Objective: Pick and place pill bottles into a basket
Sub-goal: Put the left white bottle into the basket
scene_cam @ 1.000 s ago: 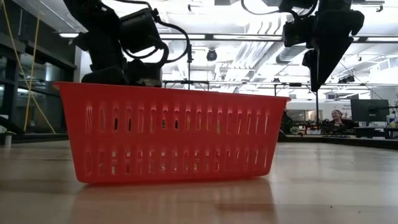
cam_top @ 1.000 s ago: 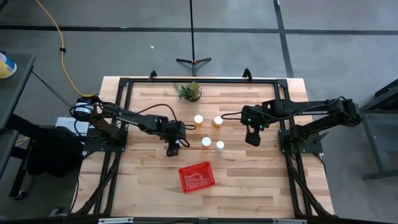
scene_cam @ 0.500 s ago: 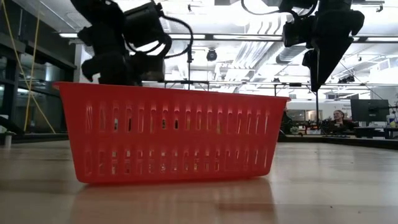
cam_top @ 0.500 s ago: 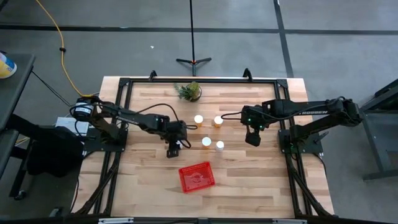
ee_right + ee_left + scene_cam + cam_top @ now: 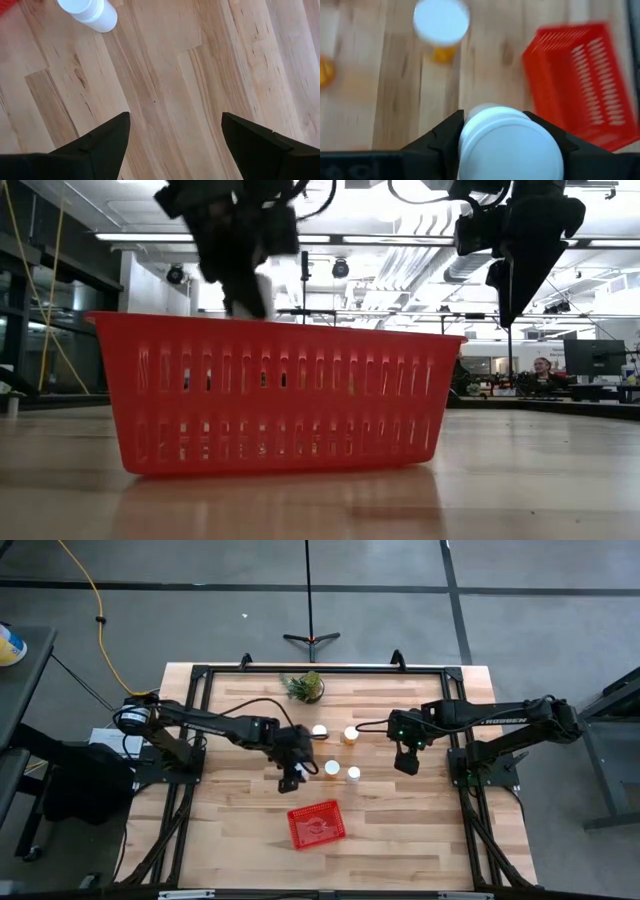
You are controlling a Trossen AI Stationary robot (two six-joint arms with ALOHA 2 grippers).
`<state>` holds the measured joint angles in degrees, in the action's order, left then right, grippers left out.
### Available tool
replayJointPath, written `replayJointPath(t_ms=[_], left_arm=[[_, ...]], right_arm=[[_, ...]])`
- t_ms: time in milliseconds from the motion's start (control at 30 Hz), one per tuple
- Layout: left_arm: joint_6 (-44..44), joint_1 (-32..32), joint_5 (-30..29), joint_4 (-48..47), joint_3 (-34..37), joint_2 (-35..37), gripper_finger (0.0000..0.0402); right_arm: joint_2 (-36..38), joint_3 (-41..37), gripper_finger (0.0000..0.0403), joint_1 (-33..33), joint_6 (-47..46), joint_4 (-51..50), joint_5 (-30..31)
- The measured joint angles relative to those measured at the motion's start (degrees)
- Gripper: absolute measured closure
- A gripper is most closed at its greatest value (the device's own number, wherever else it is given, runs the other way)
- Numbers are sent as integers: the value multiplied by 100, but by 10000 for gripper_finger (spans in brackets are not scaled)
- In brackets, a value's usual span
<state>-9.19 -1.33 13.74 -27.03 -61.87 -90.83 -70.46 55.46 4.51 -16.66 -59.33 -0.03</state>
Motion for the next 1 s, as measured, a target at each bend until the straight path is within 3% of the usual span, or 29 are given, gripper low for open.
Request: replayJointPath(t_ms=[533, 1000], left_arm=[[-205, -885, -307, 534, -303, -35, 175], [-609, -1264, -162, 1544, -299, -933, 174]], right_arm=[[0, -2, 98, 0, -261, 70, 94], [2, -2, 98, 0, -302, 185, 69]])
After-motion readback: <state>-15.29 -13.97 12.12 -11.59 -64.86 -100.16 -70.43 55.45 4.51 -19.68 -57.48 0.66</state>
